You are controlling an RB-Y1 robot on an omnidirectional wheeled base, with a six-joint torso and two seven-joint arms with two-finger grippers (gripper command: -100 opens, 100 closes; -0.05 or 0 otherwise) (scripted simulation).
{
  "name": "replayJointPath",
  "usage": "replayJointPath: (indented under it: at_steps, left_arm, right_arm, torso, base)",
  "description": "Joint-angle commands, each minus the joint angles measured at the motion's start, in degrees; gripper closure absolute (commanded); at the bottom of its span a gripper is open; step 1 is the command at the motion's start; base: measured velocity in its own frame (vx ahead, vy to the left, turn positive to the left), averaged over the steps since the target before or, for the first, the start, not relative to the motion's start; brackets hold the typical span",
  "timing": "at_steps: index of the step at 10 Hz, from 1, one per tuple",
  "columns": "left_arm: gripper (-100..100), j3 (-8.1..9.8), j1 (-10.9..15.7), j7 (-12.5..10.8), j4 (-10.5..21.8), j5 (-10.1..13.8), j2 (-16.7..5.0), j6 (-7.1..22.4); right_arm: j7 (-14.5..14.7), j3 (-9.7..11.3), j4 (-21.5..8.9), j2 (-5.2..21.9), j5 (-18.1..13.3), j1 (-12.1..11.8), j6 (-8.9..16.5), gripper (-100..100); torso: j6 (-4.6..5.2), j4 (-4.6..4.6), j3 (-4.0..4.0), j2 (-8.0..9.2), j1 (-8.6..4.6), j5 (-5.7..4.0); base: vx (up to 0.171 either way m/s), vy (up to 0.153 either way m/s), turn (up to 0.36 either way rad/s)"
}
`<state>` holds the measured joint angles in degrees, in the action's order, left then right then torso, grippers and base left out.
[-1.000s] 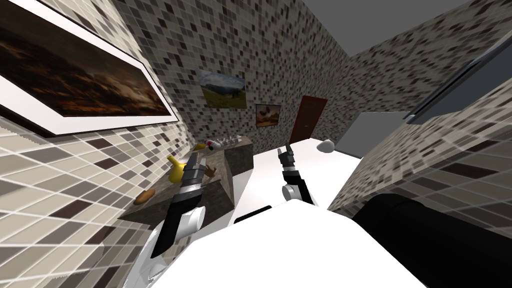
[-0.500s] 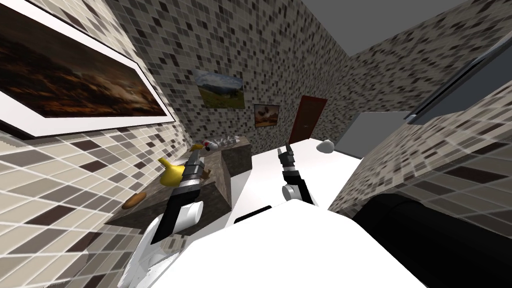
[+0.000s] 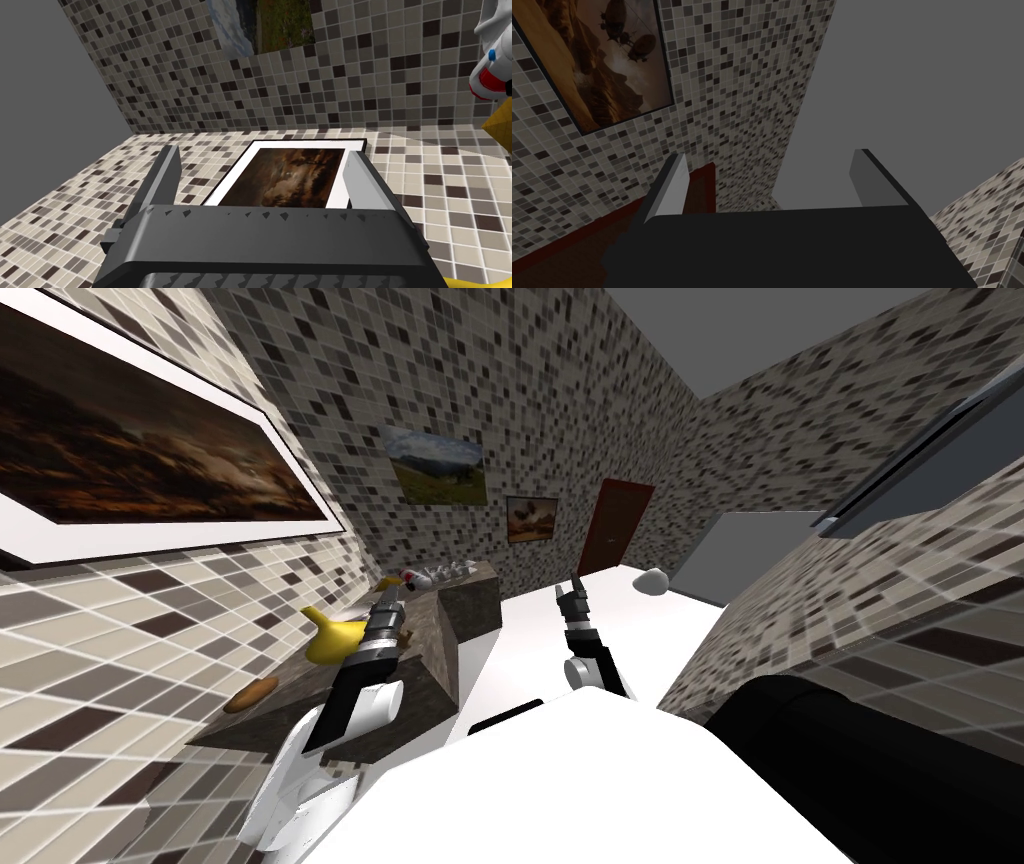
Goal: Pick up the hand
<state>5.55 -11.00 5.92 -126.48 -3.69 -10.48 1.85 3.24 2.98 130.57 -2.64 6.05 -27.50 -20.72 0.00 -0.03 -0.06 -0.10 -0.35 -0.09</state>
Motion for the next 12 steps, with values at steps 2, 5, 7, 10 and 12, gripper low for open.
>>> replayJointPath:
  at_steps: [2, 5, 7, 10, 12]
  left_arm:
    - [-100, 1.23, 2.4, 1.71, 0.95, -0.46, 0.03, 4.5]
    - [-100, 2.45, 4.54, 3.1, 1.51, -0.8, -0.07, 8.83]
    - [-100, 3.7, 6.69, 4.5, 2.15, -1.19, -0.11, 12.42]
    - [-100, 4.98, 8.86, 5.9, 2.9, -1.62, -0.11, 17.23]
    - [-100, 4.98, 8.86, 5.9, 2.9, -1.62, -0.11, 20.07]
  right_arm:
    - [0.0, 0.0, 0.0, 0.0, 0.0, 0.0, 0.0, 0]
    - [0.0, 0.0, 0.0, 0.01, 0.0, 0.0, 0.0, 0]
    - [0.0, 0.0, 0.0, 0.0, 0.0, 0.0, 0.0, 0]
    - [0.0, -0.01, 0.0, 0.01, 0.0, 0.0, 0.0, 0]
    - [0.0, 0.0, 0.0, 0.0, 0.0, 0.0, 0.0, 0]
  torso:
    - [0.0, 0.01, 0.02, 0.05, 0.12, 0.02]
    - [-0.01, 0.01, 0.02, 0.05, 0.2, 0.04]
    - [0.0, 0.0, 0.01, 0.02, 0.07, 0.01]
    - [-0.01, 0.0, 0.01, 0.02, 0.21, 0.04]
    - [-0.01, 0.0, 0.0, 0.0, 0.12, 0.03]
  base:
    - [0.014, -0.075, 0.002]
    - [0.014, -0.069, 0.007]
    - [0.026, -0.093, 0.015]
    - [0.018, -0.063, 0.009]
    - [0.022, -0.051, 0.009]
